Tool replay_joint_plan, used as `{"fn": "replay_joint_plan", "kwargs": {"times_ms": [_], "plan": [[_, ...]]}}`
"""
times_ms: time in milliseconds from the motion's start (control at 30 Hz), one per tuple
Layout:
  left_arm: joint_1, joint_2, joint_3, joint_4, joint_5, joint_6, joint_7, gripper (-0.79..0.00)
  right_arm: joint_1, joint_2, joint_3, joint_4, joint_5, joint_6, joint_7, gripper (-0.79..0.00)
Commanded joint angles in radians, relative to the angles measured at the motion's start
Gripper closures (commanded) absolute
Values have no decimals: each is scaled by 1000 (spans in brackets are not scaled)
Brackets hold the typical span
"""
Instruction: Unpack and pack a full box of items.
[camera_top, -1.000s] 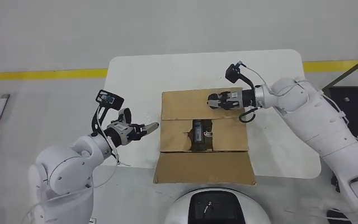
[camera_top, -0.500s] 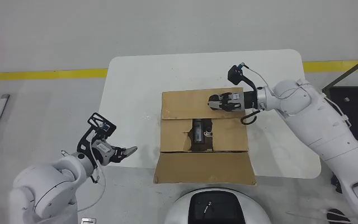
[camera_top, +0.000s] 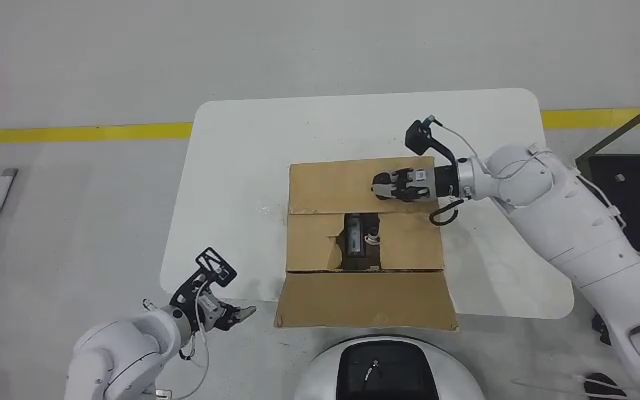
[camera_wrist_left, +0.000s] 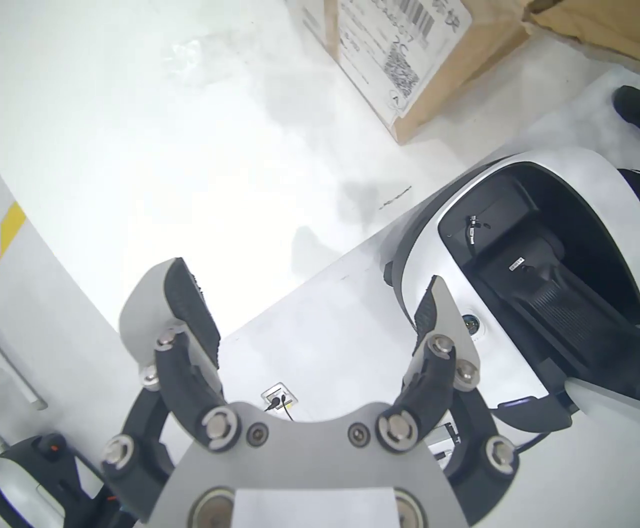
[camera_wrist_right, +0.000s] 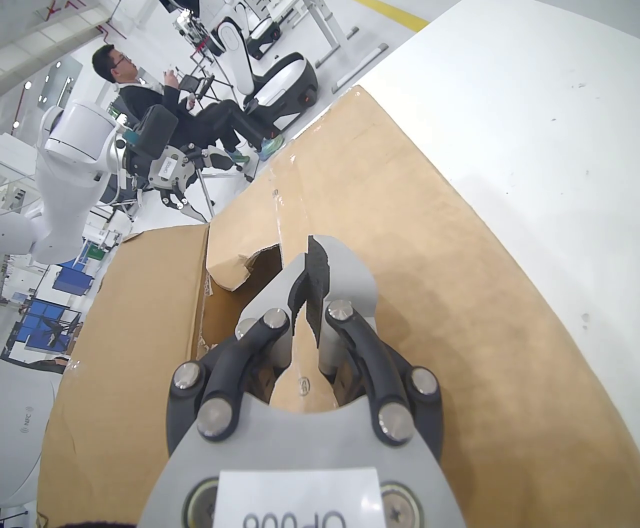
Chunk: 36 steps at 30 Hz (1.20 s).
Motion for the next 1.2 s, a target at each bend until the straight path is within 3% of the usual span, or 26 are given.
{"fn": "replay_joint_plan", "kwargs": {"times_ms": [0, 233, 900, 1167], "plan": [[5, 2, 9, 3, -9, -11, 13, -785, 0, 0, -1, 0, 1, 2, 2, 0], [8, 11, 31, -54, -61, -50, 55, -785, 2, -1, -10, -4, 6, 9, 6, 0], [-116, 24, 93, -128, -261, 167, 112, -785, 33, -10, -30, -1, 25, 2, 13, 0], [-240, 19, 225, -100, -202, 306, 147, -785, 29, 16, 46, -65, 3, 10, 11, 0]]}}
